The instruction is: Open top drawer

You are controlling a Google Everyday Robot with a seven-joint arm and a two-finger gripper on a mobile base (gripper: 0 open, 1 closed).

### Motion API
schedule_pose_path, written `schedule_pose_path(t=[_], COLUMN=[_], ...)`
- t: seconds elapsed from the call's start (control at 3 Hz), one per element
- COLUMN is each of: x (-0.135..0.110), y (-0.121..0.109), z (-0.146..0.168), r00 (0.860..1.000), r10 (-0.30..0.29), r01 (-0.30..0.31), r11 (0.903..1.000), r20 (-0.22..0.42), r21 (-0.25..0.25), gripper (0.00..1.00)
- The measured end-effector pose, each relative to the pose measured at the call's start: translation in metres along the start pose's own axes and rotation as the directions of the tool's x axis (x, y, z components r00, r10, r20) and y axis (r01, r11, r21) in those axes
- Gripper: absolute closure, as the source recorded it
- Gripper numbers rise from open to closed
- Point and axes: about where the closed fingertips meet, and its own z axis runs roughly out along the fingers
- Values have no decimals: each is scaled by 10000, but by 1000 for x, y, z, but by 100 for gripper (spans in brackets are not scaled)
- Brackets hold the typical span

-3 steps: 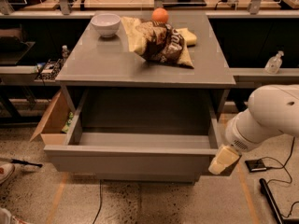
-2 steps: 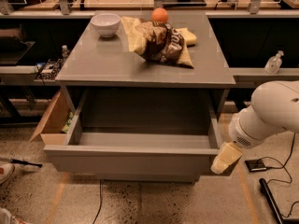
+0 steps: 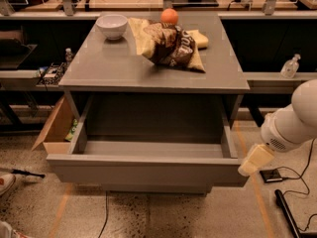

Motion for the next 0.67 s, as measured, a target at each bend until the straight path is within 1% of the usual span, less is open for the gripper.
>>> schedule_pose_path(t=[0.33,0.67], x=[16,15], y=[-16,-16], z=[-14,-14], r00=[9990,9991], r10=[422,422], r01=[-426,-425], r11=[9985,9985], r20=[108,108], r21=[336,336], gripper=[0,0])
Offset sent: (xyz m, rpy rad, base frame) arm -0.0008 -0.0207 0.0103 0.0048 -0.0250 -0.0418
